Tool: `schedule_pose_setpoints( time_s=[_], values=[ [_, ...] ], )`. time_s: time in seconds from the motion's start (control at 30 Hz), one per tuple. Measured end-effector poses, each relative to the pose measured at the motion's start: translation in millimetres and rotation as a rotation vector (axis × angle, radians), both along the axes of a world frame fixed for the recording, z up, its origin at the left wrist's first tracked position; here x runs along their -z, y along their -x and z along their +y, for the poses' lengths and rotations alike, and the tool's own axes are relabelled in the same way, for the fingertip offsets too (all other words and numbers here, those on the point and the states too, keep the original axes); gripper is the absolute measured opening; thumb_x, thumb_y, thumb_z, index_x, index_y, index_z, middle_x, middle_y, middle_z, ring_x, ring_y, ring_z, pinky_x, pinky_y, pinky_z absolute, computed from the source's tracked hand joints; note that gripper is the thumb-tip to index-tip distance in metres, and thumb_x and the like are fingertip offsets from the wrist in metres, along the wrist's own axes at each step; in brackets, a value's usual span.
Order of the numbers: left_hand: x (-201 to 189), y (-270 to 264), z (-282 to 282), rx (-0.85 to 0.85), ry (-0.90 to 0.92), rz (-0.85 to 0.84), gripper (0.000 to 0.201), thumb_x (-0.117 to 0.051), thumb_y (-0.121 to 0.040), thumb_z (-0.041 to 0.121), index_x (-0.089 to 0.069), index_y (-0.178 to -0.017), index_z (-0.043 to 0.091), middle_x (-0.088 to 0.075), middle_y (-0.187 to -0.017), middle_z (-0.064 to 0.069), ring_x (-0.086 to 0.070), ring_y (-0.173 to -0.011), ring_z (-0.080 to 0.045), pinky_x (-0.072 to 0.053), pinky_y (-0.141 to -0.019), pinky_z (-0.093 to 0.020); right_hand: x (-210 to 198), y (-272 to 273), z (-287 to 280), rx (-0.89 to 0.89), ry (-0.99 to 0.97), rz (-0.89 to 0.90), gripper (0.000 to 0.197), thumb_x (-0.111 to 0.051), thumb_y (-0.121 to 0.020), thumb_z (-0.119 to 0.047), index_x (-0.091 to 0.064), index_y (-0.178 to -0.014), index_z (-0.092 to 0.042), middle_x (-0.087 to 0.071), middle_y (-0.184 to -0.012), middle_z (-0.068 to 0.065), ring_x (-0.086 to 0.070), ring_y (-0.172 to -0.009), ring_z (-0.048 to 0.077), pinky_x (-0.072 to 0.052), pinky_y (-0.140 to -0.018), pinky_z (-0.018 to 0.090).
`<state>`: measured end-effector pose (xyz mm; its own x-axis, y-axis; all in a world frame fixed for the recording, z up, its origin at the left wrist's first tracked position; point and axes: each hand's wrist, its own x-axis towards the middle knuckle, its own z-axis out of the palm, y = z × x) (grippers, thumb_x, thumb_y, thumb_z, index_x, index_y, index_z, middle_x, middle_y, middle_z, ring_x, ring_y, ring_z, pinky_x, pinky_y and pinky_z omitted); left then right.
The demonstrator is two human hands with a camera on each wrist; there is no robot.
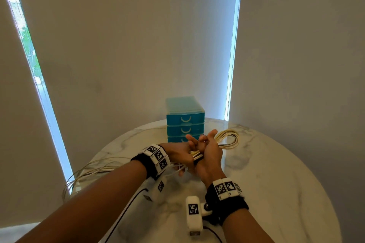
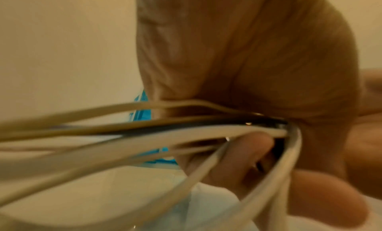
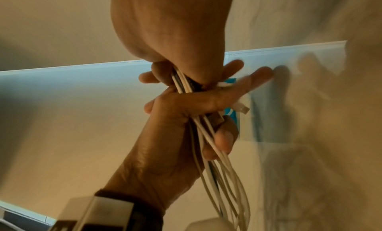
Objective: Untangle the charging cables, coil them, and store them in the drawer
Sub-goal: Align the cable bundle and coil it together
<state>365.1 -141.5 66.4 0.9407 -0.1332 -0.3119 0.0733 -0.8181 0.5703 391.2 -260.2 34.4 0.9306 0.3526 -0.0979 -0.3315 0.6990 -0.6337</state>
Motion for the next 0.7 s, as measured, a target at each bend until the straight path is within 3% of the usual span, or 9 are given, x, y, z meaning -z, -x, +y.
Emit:
schedule_pose_setpoints(
  time_s=[0.07, 0.13, 0.23, 0.33, 0.4, 0.47, 0.5, 0.6, 0.7],
  values=[
    [1, -4, 3, 0.010, 0.011, 0.001, 0.027, -0.080, -0.090, 0.011, -0.071, -0.114, 0.002, -0.073, -0.096, -0.016, -0.064, -0.058, -0.020, -0.050, -0.049, -0.026, -4, 0, 0, -0.022, -0.032, -0.013, 0.048, -0.052, -0.109, -0.050, -0.062, -0.087, -0.008, -0.080, -0.085, 0.019, -0.082, -0.093, 0.032, -0.067, -0.085, 0.036],
    [1, -5, 3, 0.024, -0.034, 0.020, 0.024, -0.079, -0.092, 0.014, -0.073, -0.109, -0.001, -0.071, -0.089, -0.014, -0.059, -0.056, -0.018, -0.047, -0.050, -0.026, -4, 0, 0, -0.035, -0.010, -0.038, 0.049, -0.049, -0.110, -0.050, -0.065, -0.096, -0.006, -0.082, -0.107, 0.020, -0.081, -0.102, 0.029, -0.063, -0.098, 0.039],
    [1, -6, 2, 0.031, -0.096, 0.053, 0.013, -0.077, -0.094, 0.024, -0.075, -0.090, 0.011, -0.067, -0.075, -0.003, -0.055, -0.056, -0.015, -0.045, -0.054, -0.026, 1, 0, 1, -0.018, 0.066, -0.077, 0.057, -0.045, -0.111, -0.053, -0.075, -0.105, -0.005, -0.082, -0.117, 0.009, -0.078, -0.110, 0.023, -0.058, -0.107, 0.046],
    [3, -9, 6, 0.010, -0.079, 0.068, 0.012, -0.080, -0.091, 0.023, -0.075, -0.093, 0.012, -0.065, -0.077, -0.006, -0.053, -0.058, -0.014, -0.043, -0.056, -0.025, 1, 0, -2, -0.055, -0.023, -0.092, 0.055, -0.044, -0.111, -0.051, -0.074, -0.119, -0.006, -0.081, -0.120, 0.010, -0.078, -0.113, 0.024, -0.058, -0.104, 0.046],
    [4, -10, 7, 0.035, -0.070, 0.105, 0.011, -0.080, -0.090, 0.020, -0.073, -0.092, 0.012, -0.064, -0.077, -0.008, -0.051, -0.059, -0.015, -0.041, -0.055, -0.025, 3, -2, -5, -0.113, -0.097, -0.100, 0.051, -0.046, -0.113, -0.047, -0.073, -0.124, -0.006, -0.082, -0.106, 0.008, -0.080, -0.091, 0.019, -0.062, -0.086, 0.036],
    [5, -10, 6, 0.038, -0.074, 0.133, 0.012, -0.080, -0.091, 0.021, -0.072, -0.085, 0.015, -0.063, -0.072, -0.002, -0.050, -0.057, -0.013, -0.039, -0.053, -0.024, 7, -5, -6, -0.146, -0.106, -0.103, 0.045, -0.052, -0.111, -0.044, -0.076, -0.119, -0.006, -0.062, -0.064, 0.001, -0.056, -0.049, 0.010, -0.051, -0.056, 0.026],
    [6, -9, 5, 0.041, -0.082, 0.145, 0.014, -0.080, -0.092, 0.023, -0.072, -0.082, 0.017, -0.063, -0.071, 0.001, -0.049, -0.056, -0.011, -0.038, -0.052, -0.023, 9, -6, -6, -0.147, -0.106, -0.105, 0.044, -0.055, -0.108, -0.045, -0.075, -0.107, -0.005, -0.047, -0.055, -0.002, -0.041, -0.041, 0.009, -0.042, -0.047, 0.025],
    [11, -5, 8, 0.023, -0.064, 0.164, 0.015, -0.081, -0.093, 0.029, -0.076, -0.095, 0.016, -0.073, -0.079, 0.002, -0.048, -0.057, -0.011, -0.037, -0.049, -0.021, 12, -7, -5, -0.120, -0.105, -0.071, 0.052, -0.057, -0.107, -0.050, -0.053, -0.069, -0.014, -0.034, -0.049, -0.002, -0.028, -0.036, 0.012, -0.028, -0.040, 0.025],
    [11, 3, 17, 0.066, -0.010, 0.175, 0.045, -0.081, -0.093, 0.041, -0.071, -0.122, 0.009, -0.083, -0.100, -0.002, -0.061, -0.074, -0.018, -0.046, -0.059, -0.024, 11, -13, -7, 0.000, 0.021, -0.041, 0.053, -0.063, -0.105, -0.036, -0.043, -0.059, -0.021, -0.031, -0.049, -0.002, -0.026, -0.038, 0.013, -0.026, -0.038, 0.026]
  ],
)
